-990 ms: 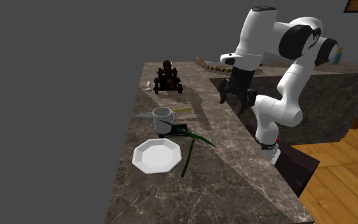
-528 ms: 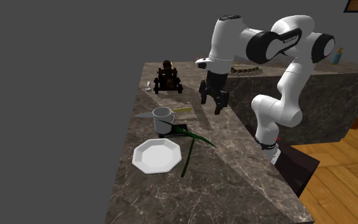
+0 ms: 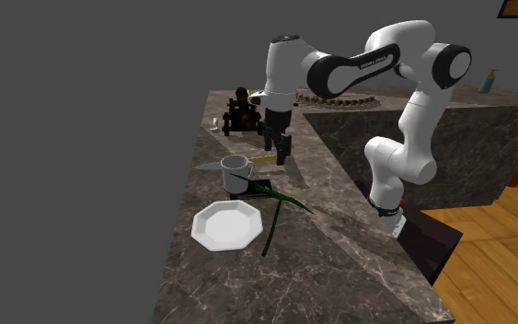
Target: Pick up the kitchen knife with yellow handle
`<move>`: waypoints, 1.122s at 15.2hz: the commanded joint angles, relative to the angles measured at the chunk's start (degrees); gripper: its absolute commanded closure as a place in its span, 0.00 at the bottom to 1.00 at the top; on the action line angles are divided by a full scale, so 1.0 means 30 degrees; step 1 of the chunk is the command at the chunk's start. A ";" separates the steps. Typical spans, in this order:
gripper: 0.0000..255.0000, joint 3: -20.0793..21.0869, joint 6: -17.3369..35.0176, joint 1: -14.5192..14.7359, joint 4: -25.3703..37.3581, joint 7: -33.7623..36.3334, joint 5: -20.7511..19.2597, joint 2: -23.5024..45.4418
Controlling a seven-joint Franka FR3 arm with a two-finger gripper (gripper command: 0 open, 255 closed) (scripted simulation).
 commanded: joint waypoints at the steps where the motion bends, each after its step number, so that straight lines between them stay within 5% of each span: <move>1: 0.00 -0.0638 0.0290 -0.0332 0.0591 -0.0336 0.0129 0.1034; 14: 0.00 -0.3861 0.0803 -0.2749 0.5957 -0.2556 0.2775 0.8553; 17: 0.00 -0.3930 0.1261 -0.2941 0.5859 -0.2696 0.3000 0.9026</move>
